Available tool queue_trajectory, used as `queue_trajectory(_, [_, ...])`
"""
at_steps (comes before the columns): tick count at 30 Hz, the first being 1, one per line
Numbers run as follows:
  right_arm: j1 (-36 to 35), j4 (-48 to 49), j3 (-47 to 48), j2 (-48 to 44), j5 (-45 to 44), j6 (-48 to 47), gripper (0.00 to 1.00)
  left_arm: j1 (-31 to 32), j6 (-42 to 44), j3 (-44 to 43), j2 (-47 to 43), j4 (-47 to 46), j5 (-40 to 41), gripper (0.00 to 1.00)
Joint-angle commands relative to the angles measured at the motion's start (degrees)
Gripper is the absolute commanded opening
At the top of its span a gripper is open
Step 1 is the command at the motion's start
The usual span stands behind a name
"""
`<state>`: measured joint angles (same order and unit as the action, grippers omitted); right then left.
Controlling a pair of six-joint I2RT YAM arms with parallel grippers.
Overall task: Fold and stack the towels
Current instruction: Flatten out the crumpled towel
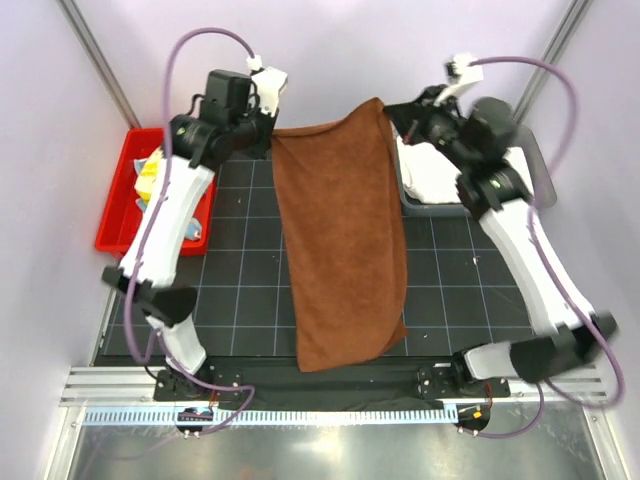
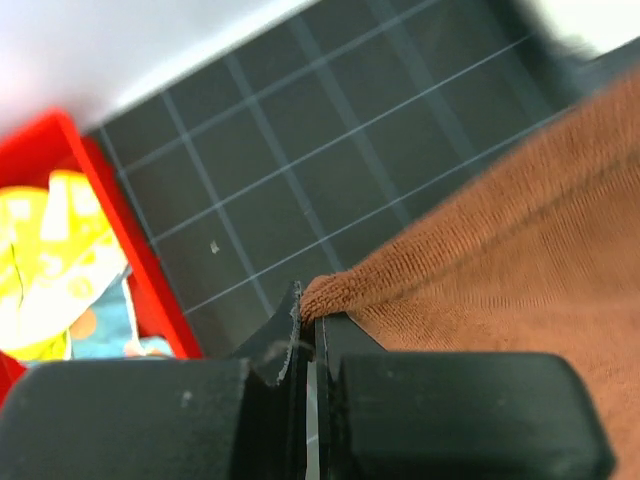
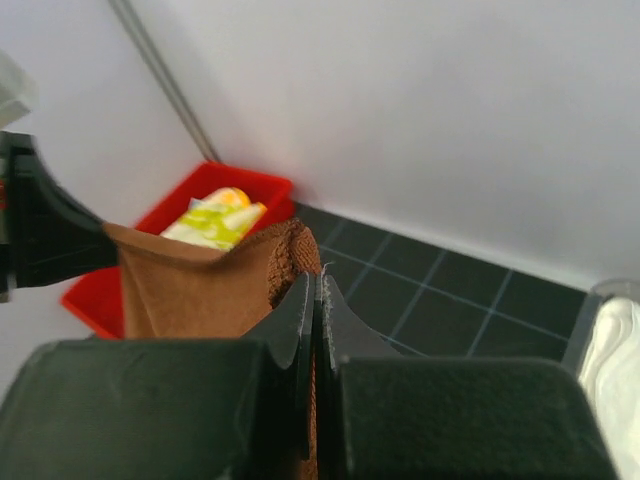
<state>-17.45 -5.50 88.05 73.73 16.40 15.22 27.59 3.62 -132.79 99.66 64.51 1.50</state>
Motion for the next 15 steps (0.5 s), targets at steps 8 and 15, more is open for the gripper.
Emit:
queue_trajectory(8, [5.4,14.5,8.5,32.2,6.4,-0.7,0.01,-11.0,6.9,-2.6,19.4,-17.9,-4.3,0.0])
queue_trajectory(15, [7.1,26.3,16.3,48.5,13.6,2.1,0.01,-14.8,9.3,-4.1,30.8,-25.0,-7.5,0.0])
